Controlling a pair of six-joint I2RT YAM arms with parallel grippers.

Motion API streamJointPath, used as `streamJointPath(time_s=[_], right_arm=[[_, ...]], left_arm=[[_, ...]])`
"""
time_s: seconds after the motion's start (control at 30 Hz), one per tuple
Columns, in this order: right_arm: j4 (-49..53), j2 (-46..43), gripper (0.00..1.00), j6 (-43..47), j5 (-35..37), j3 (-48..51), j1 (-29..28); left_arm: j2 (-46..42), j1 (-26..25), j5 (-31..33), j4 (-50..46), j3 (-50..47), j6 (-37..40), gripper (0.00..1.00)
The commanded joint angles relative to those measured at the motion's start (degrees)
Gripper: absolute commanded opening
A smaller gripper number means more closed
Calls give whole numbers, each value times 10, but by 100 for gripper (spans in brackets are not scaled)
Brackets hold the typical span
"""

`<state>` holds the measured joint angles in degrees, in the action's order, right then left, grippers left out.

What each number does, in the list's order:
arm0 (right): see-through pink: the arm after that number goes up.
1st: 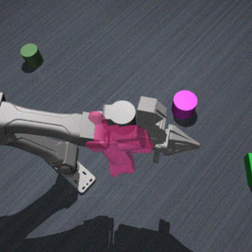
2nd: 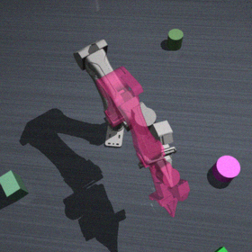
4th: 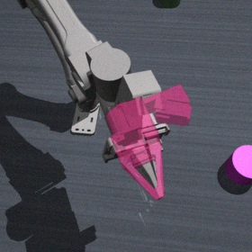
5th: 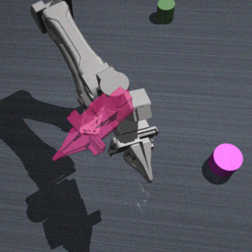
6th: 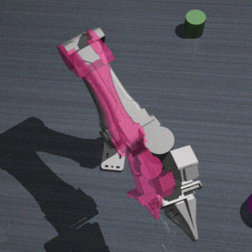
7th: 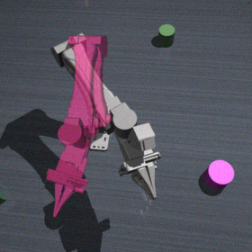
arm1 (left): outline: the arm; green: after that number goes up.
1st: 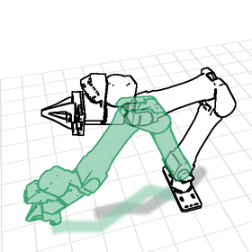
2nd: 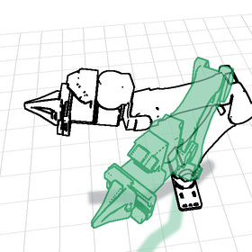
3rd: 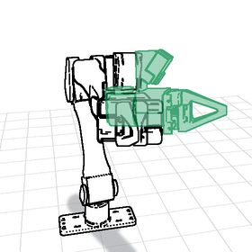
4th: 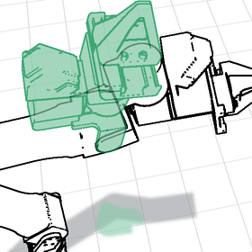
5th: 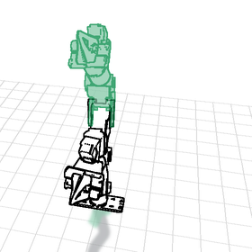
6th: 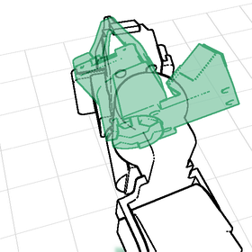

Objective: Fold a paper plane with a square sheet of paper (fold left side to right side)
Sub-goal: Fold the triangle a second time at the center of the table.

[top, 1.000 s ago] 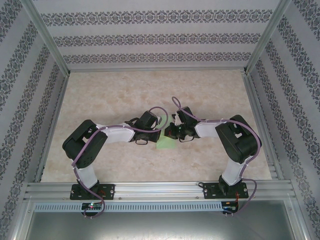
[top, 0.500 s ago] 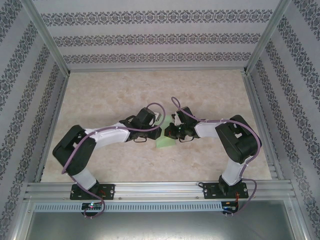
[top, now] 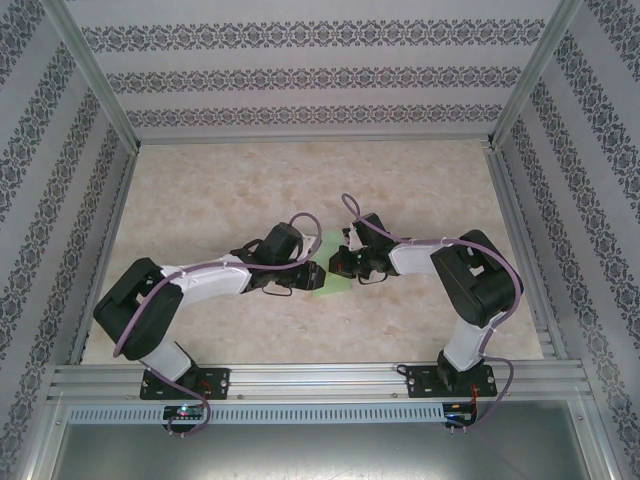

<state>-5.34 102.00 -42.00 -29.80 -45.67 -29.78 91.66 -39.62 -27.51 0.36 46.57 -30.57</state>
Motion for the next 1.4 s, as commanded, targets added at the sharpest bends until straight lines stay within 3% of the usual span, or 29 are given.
streamJointPath(time_s=[0.0, 0.37, 1.37], right_arm=[[45, 8, 0, 11, 24, 0, -6], [56, 6, 0, 17, 26, -1, -7], [84, 6, 0, 29, 34, -14, -8]], left_arm=[[26, 7, -40, 46, 0, -21, 21], [76, 7, -17, 67, -15, -33, 19], [52, 3, -8, 63, -68, -36, 18]])
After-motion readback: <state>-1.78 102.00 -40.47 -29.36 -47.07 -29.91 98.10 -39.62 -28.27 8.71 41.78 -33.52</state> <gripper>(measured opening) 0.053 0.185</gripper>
